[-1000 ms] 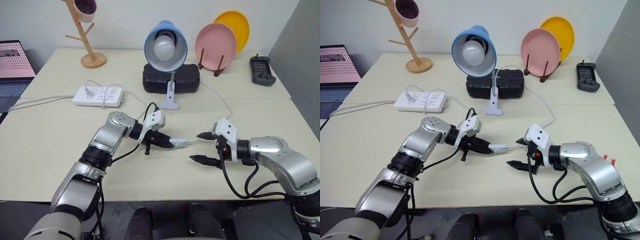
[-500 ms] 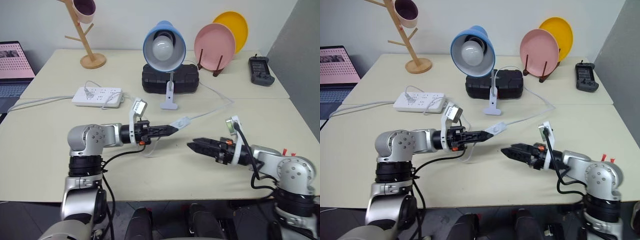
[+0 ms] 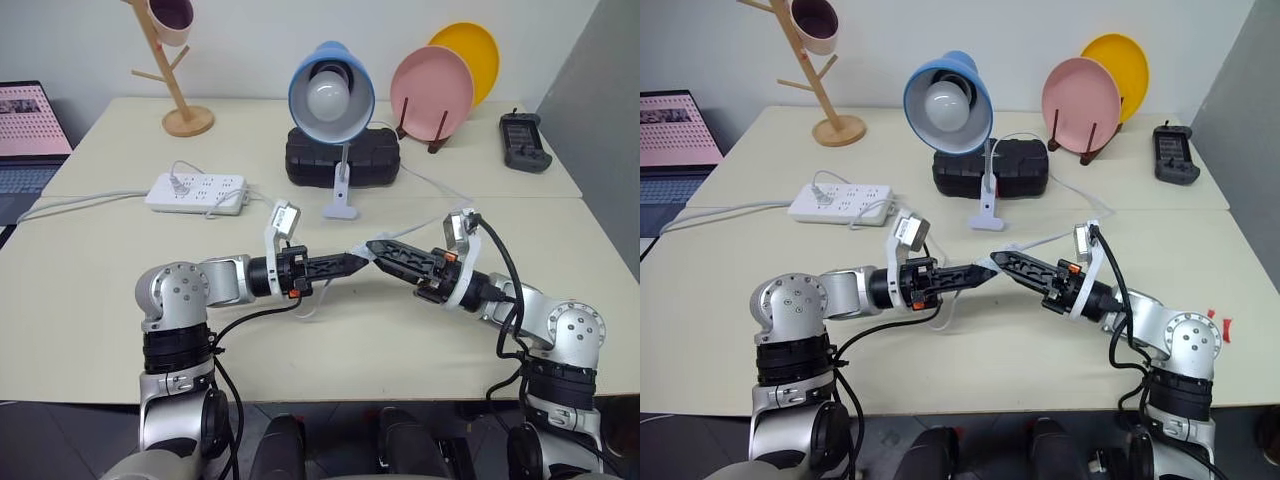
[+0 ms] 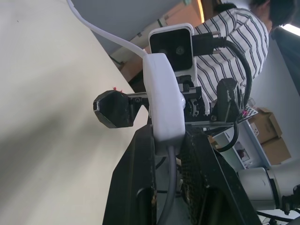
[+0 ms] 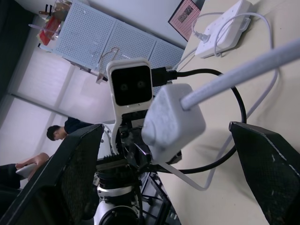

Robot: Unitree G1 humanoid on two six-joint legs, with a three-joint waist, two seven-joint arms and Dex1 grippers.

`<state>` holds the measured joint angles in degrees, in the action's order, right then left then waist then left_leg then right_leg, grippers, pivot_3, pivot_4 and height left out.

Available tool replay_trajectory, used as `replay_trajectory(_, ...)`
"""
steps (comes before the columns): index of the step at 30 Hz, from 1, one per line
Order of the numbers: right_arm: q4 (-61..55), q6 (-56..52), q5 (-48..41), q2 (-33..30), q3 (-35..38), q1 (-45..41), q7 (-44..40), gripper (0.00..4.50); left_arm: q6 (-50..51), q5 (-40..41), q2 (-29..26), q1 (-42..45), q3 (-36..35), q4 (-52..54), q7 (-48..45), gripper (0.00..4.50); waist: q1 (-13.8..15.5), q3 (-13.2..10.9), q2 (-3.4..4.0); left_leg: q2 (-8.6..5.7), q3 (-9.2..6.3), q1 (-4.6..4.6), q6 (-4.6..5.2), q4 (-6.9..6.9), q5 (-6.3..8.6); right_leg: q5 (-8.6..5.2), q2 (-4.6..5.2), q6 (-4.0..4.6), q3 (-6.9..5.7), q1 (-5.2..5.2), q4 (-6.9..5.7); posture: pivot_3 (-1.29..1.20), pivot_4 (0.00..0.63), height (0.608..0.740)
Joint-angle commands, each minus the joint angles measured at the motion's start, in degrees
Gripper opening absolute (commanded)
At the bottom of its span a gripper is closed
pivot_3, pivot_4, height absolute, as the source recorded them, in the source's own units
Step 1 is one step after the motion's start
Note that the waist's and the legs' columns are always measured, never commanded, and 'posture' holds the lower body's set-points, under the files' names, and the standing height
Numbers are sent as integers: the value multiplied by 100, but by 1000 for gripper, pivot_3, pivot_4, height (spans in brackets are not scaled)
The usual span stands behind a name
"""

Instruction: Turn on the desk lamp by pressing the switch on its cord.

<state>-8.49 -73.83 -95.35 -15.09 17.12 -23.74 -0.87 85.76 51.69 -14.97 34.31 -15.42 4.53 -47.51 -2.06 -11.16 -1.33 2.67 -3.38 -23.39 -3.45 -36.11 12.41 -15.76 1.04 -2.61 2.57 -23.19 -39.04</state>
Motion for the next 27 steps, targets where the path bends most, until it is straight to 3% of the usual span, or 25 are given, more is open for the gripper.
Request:
replay_trajectory(1,-67,343,-549,-210,-191,-23,188,4500,-109,258,-96,-15,46,224,36,385,1,0,0,0,0,-1,0,0,0,0,0,0,0,0,1,0,150,740)
replay_trajectory(4,-114,514,-733,-374,-357,15,251,4500,-136,330,-133,-18,57,191,69,385,1,0,0,0,0,0,0,0,0,0,0,0,0,0,1,0,150,740)
replay_trajectory(7,-207,648,-810,-526,-524,46,221,4007,-146,414,-127,53,8,75,135,385,3,0,0,0,0,0,0,-1,0,0,0,-1,0,0,1,0,150,740)
replay_trajectory(10,-338,760,-871,-633,-682,103,147,3050,-180,483,-138,52,41,70,171,385,5,0,0,0,0,-1,0,0,0,-1,0,-1,0,0,2,0,150,740)
replay_trajectory(12,-404,820,-867,-702,-775,127,95,2834,-177,526,-125,48,41,69,210,385,7,0,0,0,0,-1,0,0,0,-1,0,-1,0,0,3,0,150,740)
replay_trajectory(21,-503,1026,-741,-892,-1045,158,-75,907,-233,659,-151,36,70,43,336,385,10,0,0,0,0,-3,0,0,0,-2,-1,-4,1,-1,5,0,150,740)
replay_trajectory(23,-499,1081,-725,-920,-1072,162,-102,654,-244,689,-161,33,80,39,357,385,9,0,0,0,1,-3,0,0,0,-2,0,-4,1,-2,6,0,150,740)
replay_trajectory(27,-469,1185,-750,-964,-1076,175,-107,612,-279,752,-185,17,122,43,400,385,10,0,0,0,1,-3,0,0,0,-3,0,-4,1,-2,6,0,150,740)
